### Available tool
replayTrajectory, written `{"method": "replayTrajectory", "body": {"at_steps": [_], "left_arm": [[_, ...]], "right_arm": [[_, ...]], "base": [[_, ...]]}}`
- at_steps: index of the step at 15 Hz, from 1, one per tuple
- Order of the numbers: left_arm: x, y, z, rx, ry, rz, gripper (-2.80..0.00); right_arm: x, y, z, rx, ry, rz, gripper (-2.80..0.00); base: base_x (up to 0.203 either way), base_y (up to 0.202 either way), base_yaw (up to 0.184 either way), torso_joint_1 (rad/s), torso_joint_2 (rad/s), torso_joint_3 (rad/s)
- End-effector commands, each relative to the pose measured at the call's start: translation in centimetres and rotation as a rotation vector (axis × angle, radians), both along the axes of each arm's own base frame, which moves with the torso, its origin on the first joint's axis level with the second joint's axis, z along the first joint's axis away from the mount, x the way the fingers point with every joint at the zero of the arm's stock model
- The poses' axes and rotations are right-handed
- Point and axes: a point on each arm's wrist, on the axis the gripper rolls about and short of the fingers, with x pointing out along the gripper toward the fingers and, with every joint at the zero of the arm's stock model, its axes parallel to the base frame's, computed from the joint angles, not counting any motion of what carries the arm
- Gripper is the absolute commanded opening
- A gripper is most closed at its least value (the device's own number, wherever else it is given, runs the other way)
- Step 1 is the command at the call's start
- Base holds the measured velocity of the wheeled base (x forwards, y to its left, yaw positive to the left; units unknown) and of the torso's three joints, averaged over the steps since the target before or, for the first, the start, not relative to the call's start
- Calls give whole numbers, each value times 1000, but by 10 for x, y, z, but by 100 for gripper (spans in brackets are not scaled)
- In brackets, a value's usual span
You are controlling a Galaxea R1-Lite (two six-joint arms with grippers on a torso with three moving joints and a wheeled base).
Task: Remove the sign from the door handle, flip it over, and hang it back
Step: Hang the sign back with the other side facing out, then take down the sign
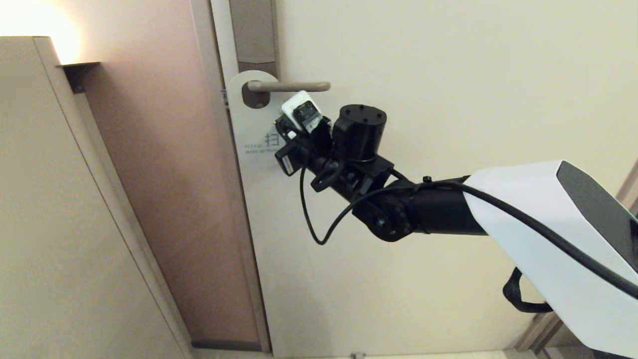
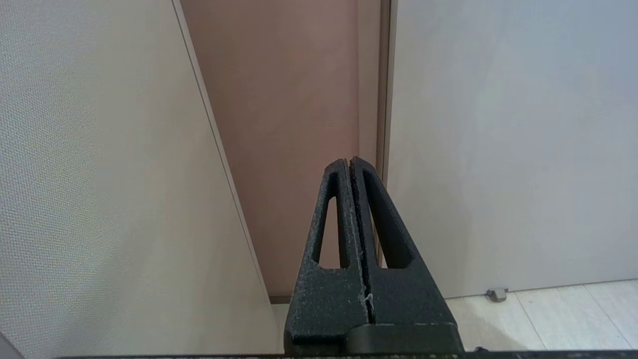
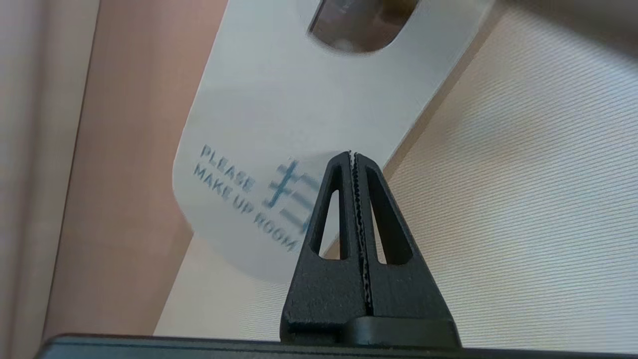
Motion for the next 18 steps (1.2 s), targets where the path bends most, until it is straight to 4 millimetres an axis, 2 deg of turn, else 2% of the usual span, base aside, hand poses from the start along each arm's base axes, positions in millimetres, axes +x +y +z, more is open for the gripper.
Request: {"method": "replayTrajectory", "body": {"at_steps": [1, 6, 9, 14, 18], "left_arm": [[0, 0, 0, 0, 2, -1, -280], [0, 0, 0, 0, 2, 2, -280], [0, 0, 0, 0, 2, -2, -280], [0, 0, 0, 0, 2, -2, -280], [0, 0, 0, 0, 2, 0, -280]], "right_arm": [[-6, -5, 12, 9, -14, 1, -280], [-16, -22, 20, -7, 4, -12, -280], [-20, -43, 22, -40, 41, -40, -280], [-30, -97, 42, -104, 128, -125, -280], [-43, -155, 64, -110, 158, -231, -280]], "base": [[0, 0, 0, 0, 0, 0], [0, 0, 0, 0, 0, 0], [0, 0, 0, 0, 0, 0], [0, 0, 0, 0, 0, 0], [0, 0, 0, 0, 0, 0]]}}
